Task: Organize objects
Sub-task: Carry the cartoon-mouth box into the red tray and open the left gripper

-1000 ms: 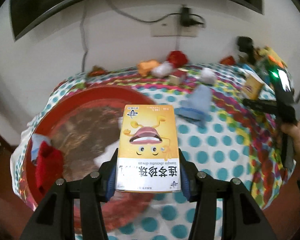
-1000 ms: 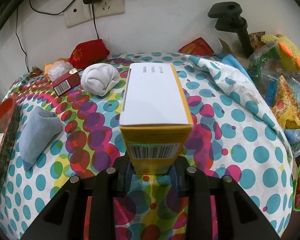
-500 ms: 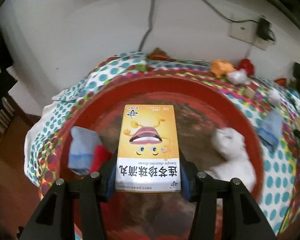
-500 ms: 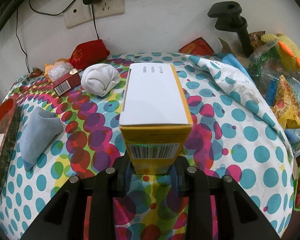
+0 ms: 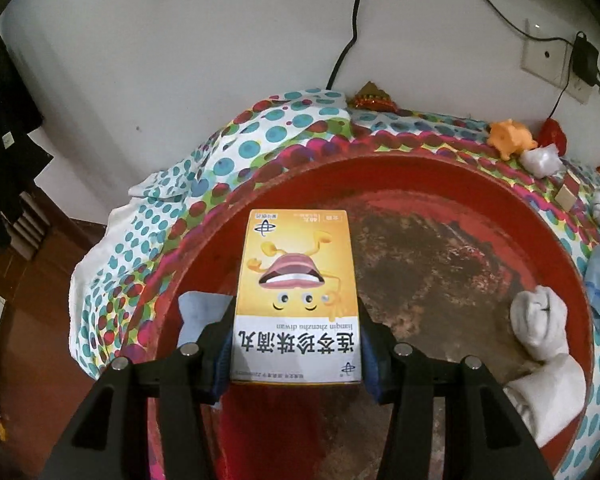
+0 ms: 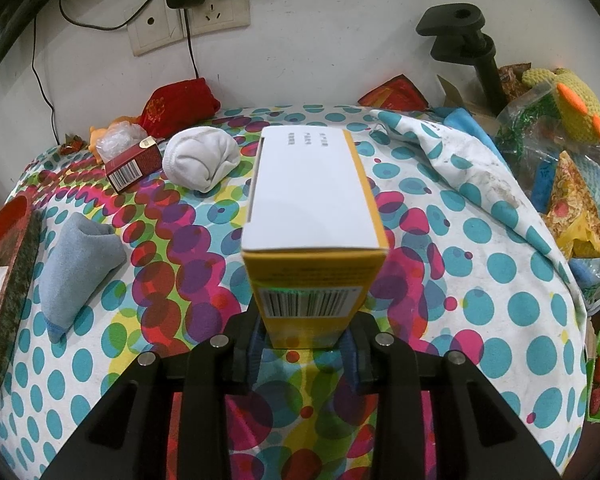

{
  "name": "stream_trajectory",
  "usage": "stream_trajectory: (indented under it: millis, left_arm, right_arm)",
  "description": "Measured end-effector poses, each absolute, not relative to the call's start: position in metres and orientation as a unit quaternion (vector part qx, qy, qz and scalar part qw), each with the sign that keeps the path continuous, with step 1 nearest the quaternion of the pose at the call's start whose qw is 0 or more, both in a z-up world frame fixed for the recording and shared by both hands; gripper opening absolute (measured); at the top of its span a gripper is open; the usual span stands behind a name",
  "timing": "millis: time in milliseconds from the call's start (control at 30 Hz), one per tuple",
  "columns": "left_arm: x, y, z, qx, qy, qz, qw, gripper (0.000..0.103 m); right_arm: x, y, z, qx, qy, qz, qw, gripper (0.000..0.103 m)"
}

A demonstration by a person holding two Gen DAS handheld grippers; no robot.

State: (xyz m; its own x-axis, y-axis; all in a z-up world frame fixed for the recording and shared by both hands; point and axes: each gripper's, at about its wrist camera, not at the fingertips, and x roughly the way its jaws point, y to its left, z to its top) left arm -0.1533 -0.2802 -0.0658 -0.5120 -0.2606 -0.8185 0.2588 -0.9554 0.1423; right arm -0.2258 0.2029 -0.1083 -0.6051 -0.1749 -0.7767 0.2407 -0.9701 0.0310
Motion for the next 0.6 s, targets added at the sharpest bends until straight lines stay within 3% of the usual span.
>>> stream_trajectory:
  millis: [600]
  left_arm:
    - [-0.169, -0.299, -0.083, 0.49, 0.002, -0.858, 0.154, 0.052]
  right_arm:
    - [-0.225, 0.2, -0.11, 0.429, 0.05, -0.895, 0.114, 0.034]
